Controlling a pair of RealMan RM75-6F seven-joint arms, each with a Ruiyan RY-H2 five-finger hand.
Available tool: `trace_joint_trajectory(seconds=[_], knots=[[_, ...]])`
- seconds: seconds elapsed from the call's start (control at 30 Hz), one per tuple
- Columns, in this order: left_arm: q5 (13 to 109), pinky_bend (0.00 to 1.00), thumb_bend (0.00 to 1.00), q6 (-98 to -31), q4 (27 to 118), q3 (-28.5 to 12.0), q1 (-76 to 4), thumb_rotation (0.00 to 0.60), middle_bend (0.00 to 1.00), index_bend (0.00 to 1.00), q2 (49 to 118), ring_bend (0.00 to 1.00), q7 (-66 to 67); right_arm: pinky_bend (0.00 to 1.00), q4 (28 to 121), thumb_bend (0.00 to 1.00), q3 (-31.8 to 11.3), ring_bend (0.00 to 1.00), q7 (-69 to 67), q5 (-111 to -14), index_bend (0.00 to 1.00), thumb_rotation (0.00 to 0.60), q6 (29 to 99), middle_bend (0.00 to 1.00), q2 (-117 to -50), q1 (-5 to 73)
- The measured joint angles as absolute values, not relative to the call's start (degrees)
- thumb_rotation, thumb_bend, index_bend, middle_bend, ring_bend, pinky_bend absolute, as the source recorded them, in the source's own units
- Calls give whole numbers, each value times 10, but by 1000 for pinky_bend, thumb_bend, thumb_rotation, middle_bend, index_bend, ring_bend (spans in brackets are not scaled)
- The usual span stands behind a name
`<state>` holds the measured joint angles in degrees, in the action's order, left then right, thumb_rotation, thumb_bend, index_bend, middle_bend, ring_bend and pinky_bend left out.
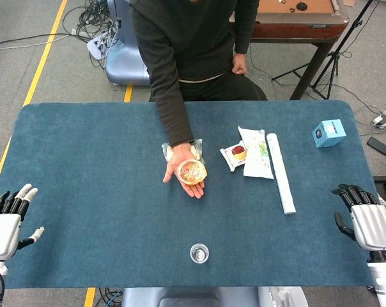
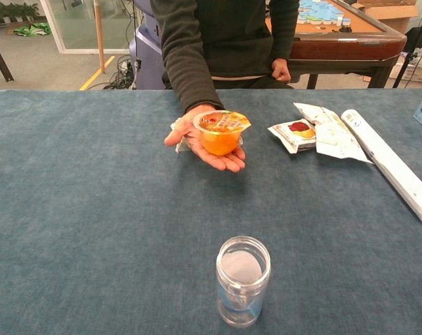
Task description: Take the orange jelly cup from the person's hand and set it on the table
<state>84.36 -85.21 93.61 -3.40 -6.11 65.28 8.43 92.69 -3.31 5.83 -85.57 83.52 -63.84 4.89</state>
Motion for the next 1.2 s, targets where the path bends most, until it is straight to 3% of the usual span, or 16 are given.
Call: trace_joint_trajectory(seconds=[0.67, 0.97, 1.2], knots=[[846, 33, 210, -854, 937, -33, -61, 600, 70, 107, 654, 94, 83, 277, 972, 395, -28, 156, 51, -892, 249, 600, 795, 199, -607, 84], [849, 33, 210, -858, 937, -32, -59, 600, 70, 107, 653, 94, 80, 274, 1013, 371, -45, 89, 76, -892, 133, 600, 727, 122, -588, 137], [853, 33, 210, -862, 940, -29, -56, 600, 70, 107, 651, 94, 79, 237, 1041, 292, -80, 31, 111, -858, 89, 600, 596, 74, -594, 242]])
